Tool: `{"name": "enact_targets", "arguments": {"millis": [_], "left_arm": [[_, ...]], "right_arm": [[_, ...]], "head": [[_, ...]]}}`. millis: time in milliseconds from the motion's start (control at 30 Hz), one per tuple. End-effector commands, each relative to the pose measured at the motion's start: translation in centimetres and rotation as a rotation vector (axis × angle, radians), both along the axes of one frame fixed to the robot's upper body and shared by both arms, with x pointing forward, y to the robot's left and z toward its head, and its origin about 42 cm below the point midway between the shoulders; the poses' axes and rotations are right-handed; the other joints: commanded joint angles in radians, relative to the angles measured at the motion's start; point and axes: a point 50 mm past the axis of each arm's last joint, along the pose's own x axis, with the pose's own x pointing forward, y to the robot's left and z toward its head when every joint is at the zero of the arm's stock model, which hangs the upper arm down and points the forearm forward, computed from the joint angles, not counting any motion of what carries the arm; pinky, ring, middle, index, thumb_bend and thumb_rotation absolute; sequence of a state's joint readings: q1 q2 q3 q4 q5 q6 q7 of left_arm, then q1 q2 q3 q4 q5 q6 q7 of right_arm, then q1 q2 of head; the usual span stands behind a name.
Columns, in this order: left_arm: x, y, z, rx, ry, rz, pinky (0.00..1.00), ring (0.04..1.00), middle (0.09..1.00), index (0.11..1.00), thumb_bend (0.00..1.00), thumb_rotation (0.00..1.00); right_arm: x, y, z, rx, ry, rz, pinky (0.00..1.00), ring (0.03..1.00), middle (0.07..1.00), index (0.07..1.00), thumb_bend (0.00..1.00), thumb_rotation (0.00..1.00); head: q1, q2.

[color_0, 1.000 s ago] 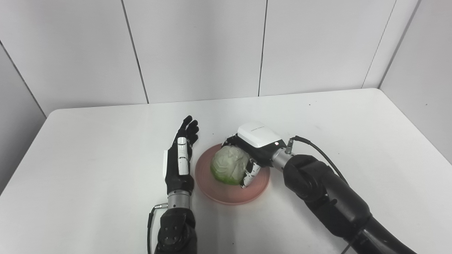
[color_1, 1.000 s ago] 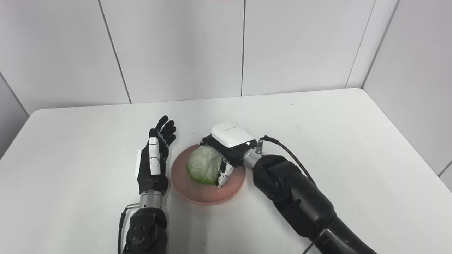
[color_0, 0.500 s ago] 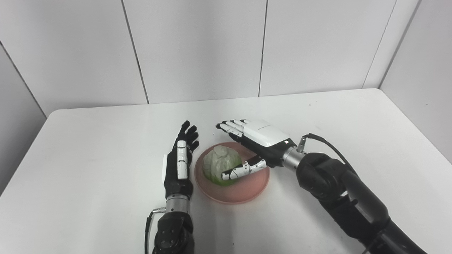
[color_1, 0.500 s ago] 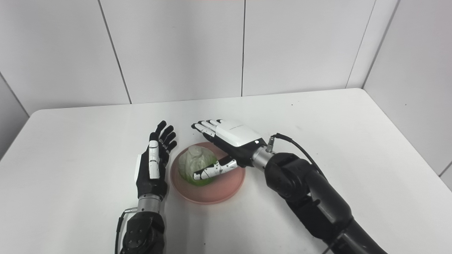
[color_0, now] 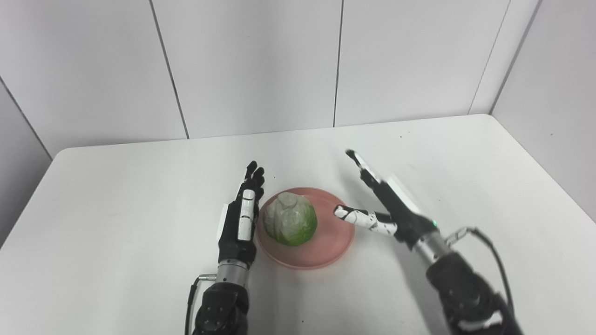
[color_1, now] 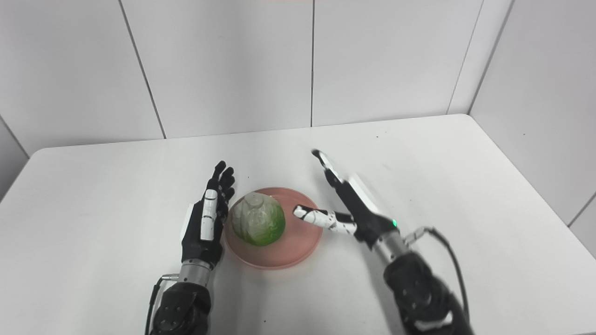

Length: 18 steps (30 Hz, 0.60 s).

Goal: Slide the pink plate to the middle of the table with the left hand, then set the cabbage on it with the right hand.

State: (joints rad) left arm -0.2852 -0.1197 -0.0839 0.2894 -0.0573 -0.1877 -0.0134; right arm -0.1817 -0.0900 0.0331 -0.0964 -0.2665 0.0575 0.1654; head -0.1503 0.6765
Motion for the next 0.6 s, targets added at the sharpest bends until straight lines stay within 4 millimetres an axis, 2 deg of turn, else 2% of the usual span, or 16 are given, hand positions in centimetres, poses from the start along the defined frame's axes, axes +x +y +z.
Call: {"name": "enact_targets", "arguments": {"millis": [0,200,300,567], "left_arm": [[-0.5,0.9,-0.7,0.012,-0.025,0.031,1.0,0.98,0.967,0.949,0.7,1.0],[-0.7,1.3,-1.1,0.017,-0.037,0.041,1.0,0.982,0.964,0.945,0.72,1.0],[-0.8,1.4,-1.2,0.023,-0.041,0.031,1.0,0.985,0.972,0.96,0.71,1.0],[-0.4,1.5,-1.3,-0.009,-0.042,0.028,0.99,0.999,0.996,0.991,0.69,1.0]], "right_arm": [[1.0,1.1,1.1,0.241,-0.11,-0.009,1.0,1.0,1.0,1.0,0.66,0.88],[1.4,2.1,-0.6,0.486,-0.073,-0.028,1.0,1.0,1.0,1.0,0.64,0.88],[1.6,2.2,-0.9,0.557,-0.055,-0.049,1.0,1.0,1.0,1.0,0.69,0.85],[2.1,2.4,-1.1,0.581,-0.052,-0.065,1.0,1.0,1.0,1.0,0.67,0.83]], "head": [[-0.002,-0.002],[-0.01,-0.004],[-0.01,-0.004],[0.009,-0.01]]}}
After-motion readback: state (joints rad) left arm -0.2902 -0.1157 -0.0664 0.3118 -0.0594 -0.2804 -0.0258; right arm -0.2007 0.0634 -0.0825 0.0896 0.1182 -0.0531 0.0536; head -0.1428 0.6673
